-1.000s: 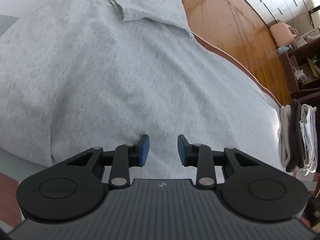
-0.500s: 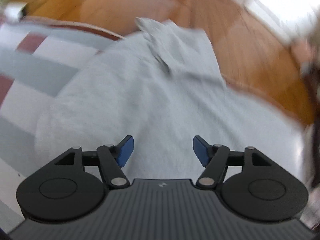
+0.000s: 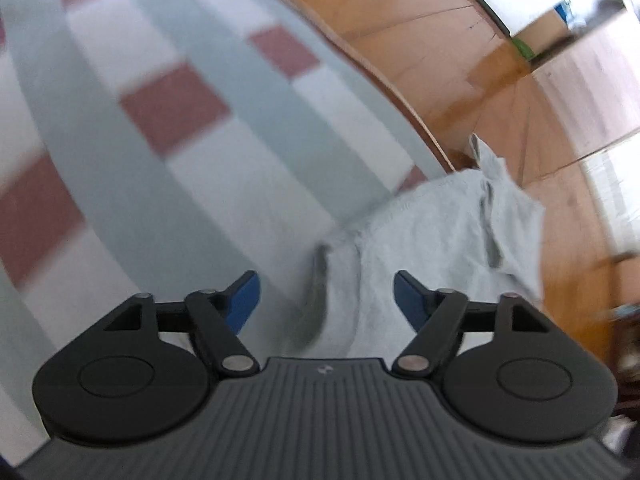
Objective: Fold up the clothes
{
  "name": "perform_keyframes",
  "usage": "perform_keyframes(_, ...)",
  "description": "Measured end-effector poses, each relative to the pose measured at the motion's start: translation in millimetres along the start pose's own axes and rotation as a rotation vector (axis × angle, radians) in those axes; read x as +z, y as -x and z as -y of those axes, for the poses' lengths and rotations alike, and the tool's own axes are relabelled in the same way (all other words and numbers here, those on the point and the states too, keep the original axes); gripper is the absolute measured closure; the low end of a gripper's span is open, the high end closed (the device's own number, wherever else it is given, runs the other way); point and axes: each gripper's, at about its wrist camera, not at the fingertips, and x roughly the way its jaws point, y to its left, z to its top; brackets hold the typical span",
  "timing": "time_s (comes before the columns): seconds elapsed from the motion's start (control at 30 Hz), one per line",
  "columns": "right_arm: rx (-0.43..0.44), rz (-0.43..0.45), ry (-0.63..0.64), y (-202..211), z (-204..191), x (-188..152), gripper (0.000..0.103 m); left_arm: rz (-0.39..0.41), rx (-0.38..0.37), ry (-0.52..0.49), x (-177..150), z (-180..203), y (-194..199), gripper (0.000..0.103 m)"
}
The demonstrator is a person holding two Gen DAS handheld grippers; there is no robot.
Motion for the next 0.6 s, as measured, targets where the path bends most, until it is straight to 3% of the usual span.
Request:
perform_keyframes(0.1, 0.031, -0.033, 0.018, -12, -14, -1, 0.056, -0.078, -0.048, 0.062, -10, -8, -13, 0.022)
perform_keyframes(0.2, 0.05, -0.051, 0.02, -23, -23, 0, 0.056, -0.067, -0.014, -0.009, -16, 4, -15, 0.019)
perform_keyframes(0.27, 0.058, -0.06, 0.027, -32, -27, 2, 0.056, -0.064, -0.025, -0.047, -18, 10, -20, 0.002)
perform_keyframes(0.37, 0.068, -0.057, 0.06, -41, -35, 7, 0.056, -0.035, 0.002, -0.162, -21, 23, -24, 0.004)
perform_keyframes(0.4, 0.072, -0.056, 0.073, -44, -38, 8, 0.056, -0.017, 0.029, -0.219, -22, 30, -24, 0.034)
perform_keyframes(0.43, 0.077, -0.056, 0.09, -47, -40, 10, 0.055, 0.006, 0.074, -0.295, -25, 38, -24, 0.09)
perform_keyframes(0.47, 0.08, -0.05, 0.113, -52, -41, 13, 0.055, 0.028, 0.1, -0.363, -28, 46, -23, 0.1)
perform_keyframes(0.53, 0.069, -0.038, 0.13, -59, -40, 20, 0.055, 0.11, 0.072, -0.48, -32, 63, -11, 0.1)
perform_keyframes(0.6, 0.08, -0.05, 0.105, -67, -32, 26, 0.055, 0.257, 0.06, -0.564, -32, 75, 19, 0.1)
